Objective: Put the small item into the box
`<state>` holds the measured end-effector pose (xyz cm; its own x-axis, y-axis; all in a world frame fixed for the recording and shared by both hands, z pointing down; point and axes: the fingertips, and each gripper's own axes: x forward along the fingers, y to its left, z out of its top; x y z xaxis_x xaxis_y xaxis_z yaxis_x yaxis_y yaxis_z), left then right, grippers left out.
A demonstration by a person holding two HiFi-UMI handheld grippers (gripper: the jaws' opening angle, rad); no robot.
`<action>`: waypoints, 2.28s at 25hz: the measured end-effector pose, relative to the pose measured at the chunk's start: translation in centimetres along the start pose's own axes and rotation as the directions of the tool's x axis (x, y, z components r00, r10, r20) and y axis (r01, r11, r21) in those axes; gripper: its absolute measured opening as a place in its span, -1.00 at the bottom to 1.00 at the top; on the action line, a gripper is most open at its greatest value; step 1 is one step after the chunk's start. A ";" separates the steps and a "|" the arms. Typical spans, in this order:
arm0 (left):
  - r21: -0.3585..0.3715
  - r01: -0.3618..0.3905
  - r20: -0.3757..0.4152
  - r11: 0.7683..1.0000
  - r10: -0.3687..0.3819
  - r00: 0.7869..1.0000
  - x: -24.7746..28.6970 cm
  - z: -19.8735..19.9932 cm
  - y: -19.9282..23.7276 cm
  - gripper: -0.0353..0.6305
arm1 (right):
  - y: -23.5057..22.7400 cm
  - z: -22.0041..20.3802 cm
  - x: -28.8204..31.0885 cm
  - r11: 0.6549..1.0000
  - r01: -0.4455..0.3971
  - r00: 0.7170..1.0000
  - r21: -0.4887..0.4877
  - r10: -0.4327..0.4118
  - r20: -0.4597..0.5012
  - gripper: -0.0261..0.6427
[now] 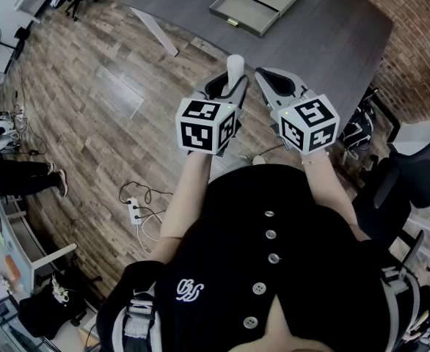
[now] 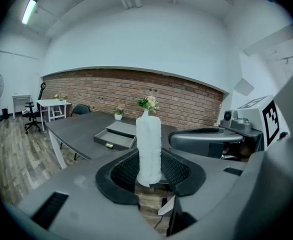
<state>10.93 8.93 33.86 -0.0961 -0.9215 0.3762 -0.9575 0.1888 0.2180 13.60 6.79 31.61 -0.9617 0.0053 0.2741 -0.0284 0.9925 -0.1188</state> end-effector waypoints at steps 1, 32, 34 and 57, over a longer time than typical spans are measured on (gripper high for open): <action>-0.006 0.001 0.000 1.000 -0.001 1.000 0.2 -0.1 0.1 -0.51 | -0.1 -0.1 0.1 1.000 -0.004 1.000 0.002 0.004 0.001 -0.92; -0.024 -0.056 0.030 0.998 0.057 0.998 5.1 1.9 5.5 -0.51 | -3.6 -0.4 2.4 0.994 -0.102 0.994 0.038 0.101 0.034 -0.89; -0.004 -0.046 0.033 0.999 0.047 0.998 6.8 2.9 7.1 -0.51 | -5.1 -0.2 4.0 0.995 -0.093 0.995 0.035 0.092 0.033 -0.89; 0.164 0.467 -0.184 0.869 -0.438 0.880 24.5 11.2 24.7 -0.51 | -18.9 4.2 25.0 0.888 0.404 0.910 0.222 -0.414 -0.001 -0.88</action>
<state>-18.10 -12.82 38.42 0.3849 -0.8311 0.4015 -0.9215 -0.3218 0.2174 -11.07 -12.39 36.70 -0.8634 -0.4060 0.2994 -0.4740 0.8560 -0.2062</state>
